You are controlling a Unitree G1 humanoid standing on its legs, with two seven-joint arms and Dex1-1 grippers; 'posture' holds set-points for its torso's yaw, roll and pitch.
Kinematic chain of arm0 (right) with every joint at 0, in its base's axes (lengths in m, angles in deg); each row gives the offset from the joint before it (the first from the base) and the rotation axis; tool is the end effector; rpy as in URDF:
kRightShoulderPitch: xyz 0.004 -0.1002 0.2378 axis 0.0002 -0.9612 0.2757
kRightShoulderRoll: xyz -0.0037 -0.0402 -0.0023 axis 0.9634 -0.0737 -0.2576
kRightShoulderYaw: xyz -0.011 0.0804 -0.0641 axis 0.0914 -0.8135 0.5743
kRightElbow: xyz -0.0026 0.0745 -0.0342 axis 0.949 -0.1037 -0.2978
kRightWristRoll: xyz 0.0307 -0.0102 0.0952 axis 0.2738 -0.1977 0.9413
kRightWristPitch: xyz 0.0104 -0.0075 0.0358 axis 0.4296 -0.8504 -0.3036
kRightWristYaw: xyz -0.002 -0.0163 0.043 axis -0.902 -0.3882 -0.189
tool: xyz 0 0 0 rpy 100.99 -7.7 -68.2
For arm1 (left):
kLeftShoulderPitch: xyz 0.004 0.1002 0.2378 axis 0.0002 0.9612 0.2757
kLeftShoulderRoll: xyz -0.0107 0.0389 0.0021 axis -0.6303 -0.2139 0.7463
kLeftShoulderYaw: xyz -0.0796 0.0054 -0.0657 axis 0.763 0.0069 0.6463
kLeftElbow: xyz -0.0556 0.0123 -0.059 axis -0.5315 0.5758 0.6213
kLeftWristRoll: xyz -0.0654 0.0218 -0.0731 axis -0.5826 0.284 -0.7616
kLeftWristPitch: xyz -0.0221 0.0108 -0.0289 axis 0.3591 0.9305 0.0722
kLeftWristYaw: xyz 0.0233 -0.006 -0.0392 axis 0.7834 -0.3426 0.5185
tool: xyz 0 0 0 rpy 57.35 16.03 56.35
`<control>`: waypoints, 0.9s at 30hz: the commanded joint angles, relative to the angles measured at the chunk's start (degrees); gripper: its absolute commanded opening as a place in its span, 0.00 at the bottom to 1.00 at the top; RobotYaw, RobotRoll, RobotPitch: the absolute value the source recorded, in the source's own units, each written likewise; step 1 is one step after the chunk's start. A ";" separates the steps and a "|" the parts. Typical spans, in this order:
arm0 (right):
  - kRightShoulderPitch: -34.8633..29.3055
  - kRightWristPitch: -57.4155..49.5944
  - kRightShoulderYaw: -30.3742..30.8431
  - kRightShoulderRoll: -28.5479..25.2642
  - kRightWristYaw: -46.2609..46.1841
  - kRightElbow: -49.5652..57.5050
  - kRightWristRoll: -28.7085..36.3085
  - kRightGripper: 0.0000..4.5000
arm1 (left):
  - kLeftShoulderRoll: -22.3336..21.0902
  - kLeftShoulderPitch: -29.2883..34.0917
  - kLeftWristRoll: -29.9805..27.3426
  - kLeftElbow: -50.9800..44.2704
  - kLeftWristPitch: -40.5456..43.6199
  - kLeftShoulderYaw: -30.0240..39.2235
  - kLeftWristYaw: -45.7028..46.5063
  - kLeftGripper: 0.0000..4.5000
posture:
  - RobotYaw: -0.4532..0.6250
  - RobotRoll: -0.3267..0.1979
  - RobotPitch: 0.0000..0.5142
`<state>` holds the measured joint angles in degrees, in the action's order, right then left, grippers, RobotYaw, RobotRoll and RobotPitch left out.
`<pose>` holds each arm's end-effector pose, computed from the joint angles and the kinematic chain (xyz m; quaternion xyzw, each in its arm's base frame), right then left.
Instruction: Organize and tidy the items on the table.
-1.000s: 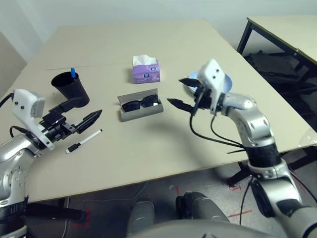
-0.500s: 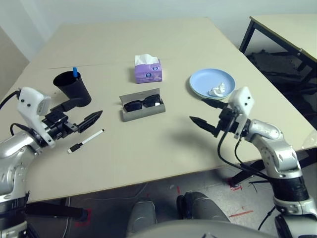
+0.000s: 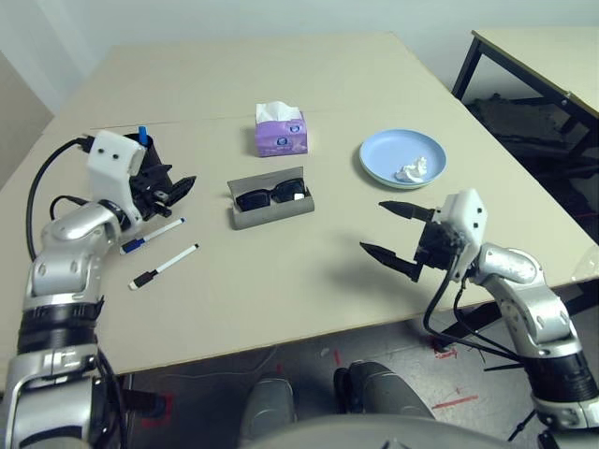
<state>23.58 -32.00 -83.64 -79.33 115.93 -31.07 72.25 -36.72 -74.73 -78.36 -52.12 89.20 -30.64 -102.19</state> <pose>0.2221 -0.1917 0.1220 -0.0980 -0.0437 0.5094 0.8538 0.2598 0.3210 0.1590 0.1708 0.0867 -0.1261 0.9734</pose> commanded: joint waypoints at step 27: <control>-0.48 2.92 2.85 -4.30 3.29 -2.00 0.76 1.00 | -3.02 3.28 7.39 -0.77 -11.20 -13.46 -17.36 0.00 | 0.40 0.62 0.17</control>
<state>22.93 -29.11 -80.74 -83.43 118.85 -32.33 72.22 -38.59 -72.34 -71.34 -51.49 78.37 -43.43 -117.81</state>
